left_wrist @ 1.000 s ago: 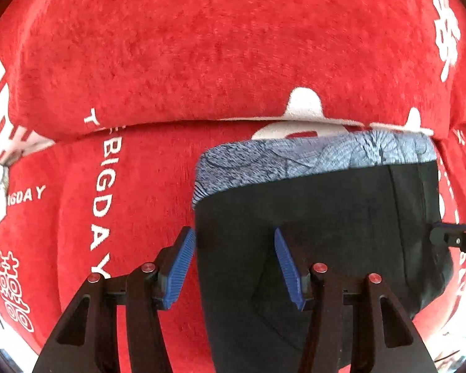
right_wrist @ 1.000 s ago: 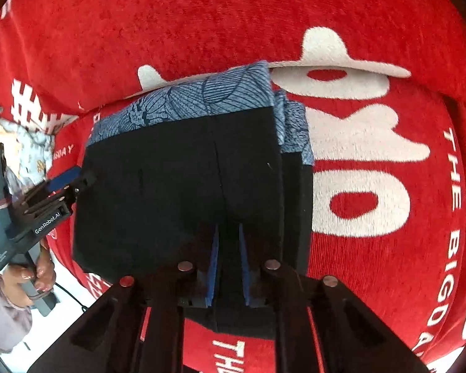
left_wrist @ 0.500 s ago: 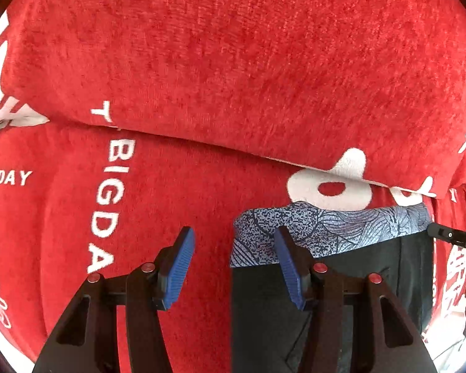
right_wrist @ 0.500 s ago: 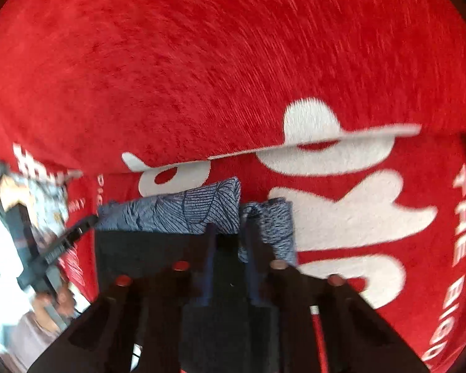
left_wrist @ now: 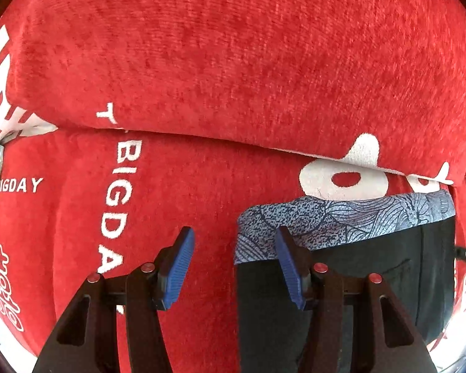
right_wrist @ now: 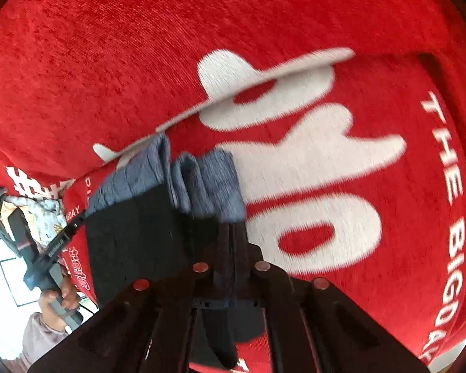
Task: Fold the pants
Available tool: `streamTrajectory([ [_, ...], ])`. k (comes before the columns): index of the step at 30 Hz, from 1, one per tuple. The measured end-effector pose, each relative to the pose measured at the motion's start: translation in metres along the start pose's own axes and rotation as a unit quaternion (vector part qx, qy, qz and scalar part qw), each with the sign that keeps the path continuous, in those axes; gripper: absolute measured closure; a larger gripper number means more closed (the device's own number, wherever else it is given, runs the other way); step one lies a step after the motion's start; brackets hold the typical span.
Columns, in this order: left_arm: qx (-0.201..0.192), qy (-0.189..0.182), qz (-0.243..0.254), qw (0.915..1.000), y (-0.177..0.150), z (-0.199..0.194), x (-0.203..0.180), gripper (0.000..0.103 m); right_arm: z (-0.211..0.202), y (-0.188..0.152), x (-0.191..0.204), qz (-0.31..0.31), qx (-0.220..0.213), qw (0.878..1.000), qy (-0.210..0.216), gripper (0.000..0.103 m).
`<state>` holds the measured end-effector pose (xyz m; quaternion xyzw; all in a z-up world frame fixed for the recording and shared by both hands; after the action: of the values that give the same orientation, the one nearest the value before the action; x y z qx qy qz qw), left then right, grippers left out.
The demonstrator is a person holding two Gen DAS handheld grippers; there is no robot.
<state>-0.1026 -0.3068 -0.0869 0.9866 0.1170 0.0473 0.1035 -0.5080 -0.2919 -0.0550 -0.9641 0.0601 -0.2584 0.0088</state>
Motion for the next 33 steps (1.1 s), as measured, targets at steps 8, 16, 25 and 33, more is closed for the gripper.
streamTrajectory([
  [8,0.005,0.009,0.005,0.9999,-0.007,-0.009,0.004,0.048,-0.014,-0.021,0.019,-0.011,-0.023,0.999,0.035,0.073],
  [16,0.005,0.01,0.008,0.9999,-0.018,-0.012,0.007,0.048,-0.01,-0.009,0.02,0.015,-0.037,0.993,0.11,0.073],
  [25,0.025,-0.035,0.012,0.999,-0.031,-0.024,0.005,0.048,-0.007,-0.009,0.018,0.042,-0.036,0.983,0.173,0.073],
  [33,0.041,-0.061,0.034,0.9967,-0.056,-0.027,-0.013,0.011,0.007,-0.016,0.032,0.021,-0.004,0.978,0.209,0.066],
])
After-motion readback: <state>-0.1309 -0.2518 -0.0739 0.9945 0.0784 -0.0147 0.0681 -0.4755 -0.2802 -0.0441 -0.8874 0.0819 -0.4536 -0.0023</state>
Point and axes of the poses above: each gripper's, at about its wrist camera, not at the fingertips, and z roughly the way its jaws point, x to its left, y to its top, the point moved 8 cm from there along z, roughly the way its jaws point, and after that the axes turned 8 degrees about y, right-handed, at the moved point
